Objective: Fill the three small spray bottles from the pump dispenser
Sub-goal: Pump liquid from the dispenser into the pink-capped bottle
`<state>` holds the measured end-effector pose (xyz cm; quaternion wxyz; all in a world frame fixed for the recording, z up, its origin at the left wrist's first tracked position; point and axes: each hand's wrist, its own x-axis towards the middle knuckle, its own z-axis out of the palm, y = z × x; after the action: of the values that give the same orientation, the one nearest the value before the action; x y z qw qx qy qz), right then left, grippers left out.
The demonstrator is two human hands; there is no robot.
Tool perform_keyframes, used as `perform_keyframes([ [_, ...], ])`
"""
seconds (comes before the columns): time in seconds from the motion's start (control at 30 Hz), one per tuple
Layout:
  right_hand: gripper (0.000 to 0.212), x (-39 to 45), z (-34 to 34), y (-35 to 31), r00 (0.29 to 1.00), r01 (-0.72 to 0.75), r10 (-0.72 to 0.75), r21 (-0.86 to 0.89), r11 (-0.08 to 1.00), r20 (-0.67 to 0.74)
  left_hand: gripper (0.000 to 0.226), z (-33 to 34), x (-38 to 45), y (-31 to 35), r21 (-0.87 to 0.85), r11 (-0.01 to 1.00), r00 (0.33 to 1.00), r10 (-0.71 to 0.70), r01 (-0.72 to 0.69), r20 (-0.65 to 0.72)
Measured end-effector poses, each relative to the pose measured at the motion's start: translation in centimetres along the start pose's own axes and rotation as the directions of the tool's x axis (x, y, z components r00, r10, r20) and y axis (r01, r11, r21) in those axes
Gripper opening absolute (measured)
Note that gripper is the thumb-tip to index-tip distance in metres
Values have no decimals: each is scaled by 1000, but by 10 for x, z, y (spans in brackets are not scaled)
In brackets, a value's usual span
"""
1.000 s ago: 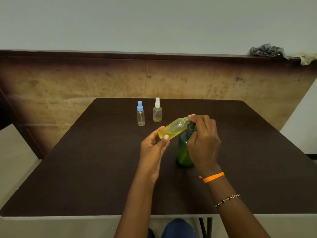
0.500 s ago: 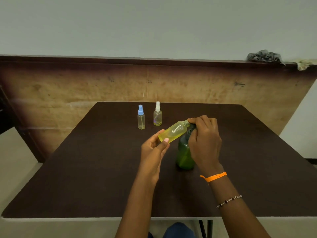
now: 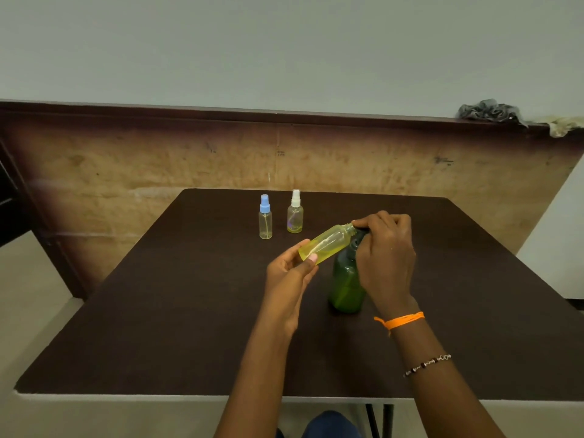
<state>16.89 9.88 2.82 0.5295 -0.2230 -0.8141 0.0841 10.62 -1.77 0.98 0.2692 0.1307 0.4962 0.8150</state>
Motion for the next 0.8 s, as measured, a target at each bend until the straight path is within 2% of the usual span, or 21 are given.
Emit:
perform_keyframes([
  [0.13, 31, -15, 10, 4, 998, 33, -32, 16, 999, -55, 35, -1, 1, -4, 7, 1000, 1000, -10, 10, -11],
  [0.37, 34, -8, 3, 5, 996, 78, -79, -33, 996, -36, 35, -2, 2, 0, 17, 1000, 1000, -4, 5, -2],
  [0.53, 32, -1, 1, 3, 1000, 24, -24, 14, 1000, -10, 35, -2, 3, 1, 27, 1000, 1000, 7, -7, 7],
  [0.63, 39, -20, 9, 6, 998, 41, -40, 14, 999, -53, 35, -3, 3, -4, 24, 1000, 1000, -11, 11, 0],
  [0.8, 39, -25, 13, 6, 997, 21, -21, 6, 1000, -71, 35, -3, 2, -2, 18, 1000, 1000, -26, 26, 0],
])
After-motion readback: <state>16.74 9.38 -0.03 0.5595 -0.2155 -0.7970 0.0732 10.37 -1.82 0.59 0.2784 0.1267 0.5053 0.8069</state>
